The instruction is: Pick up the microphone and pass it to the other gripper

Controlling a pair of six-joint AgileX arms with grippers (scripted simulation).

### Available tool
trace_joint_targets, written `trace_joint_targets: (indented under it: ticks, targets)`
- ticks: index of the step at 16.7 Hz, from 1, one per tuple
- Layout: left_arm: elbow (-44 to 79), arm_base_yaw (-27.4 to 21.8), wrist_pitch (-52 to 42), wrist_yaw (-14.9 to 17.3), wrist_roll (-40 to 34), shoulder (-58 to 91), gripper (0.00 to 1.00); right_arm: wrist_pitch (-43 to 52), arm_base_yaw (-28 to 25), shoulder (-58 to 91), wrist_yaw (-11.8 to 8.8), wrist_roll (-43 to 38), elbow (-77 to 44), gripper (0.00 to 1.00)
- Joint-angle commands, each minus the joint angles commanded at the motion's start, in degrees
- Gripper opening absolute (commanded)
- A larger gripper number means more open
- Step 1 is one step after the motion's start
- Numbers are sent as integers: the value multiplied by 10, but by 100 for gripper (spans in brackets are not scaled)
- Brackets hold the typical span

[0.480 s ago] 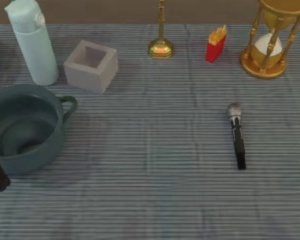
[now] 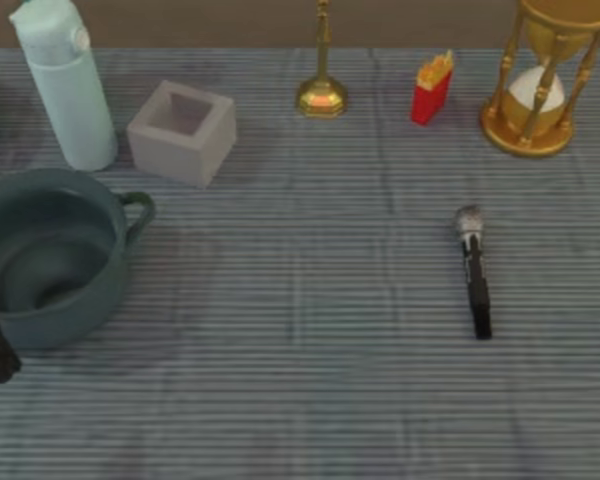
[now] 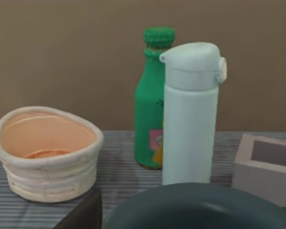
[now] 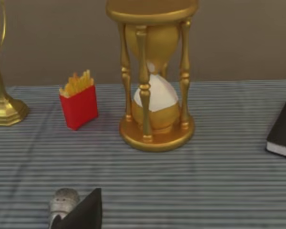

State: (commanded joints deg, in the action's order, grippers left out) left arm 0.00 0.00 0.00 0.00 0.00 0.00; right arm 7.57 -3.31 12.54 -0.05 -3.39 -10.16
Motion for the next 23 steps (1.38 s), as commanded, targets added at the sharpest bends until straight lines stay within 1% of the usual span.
trace_joint_targets:
  ticks: [4, 12, 16, 20, 23]
  targets:
    - [0, 0, 0, 0, 0, 0, 100, 98, -40, 189, 4, -44, -140, 100]
    - [0, 0, 0, 0, 0, 0, 100, 313, -131, 654, 11, -147, -481, 100]
    - [0, 0, 0, 0, 0, 0, 100, 403, -171, 856, 15, -189, -624, 100]
    - [0, 0, 0, 0, 0, 0, 100, 466, -198, 983, 19, -215, -715, 100]
    - [0, 0, 0, 0, 0, 0, 100, 483, -206, 1016, 20, -222, -738, 100]
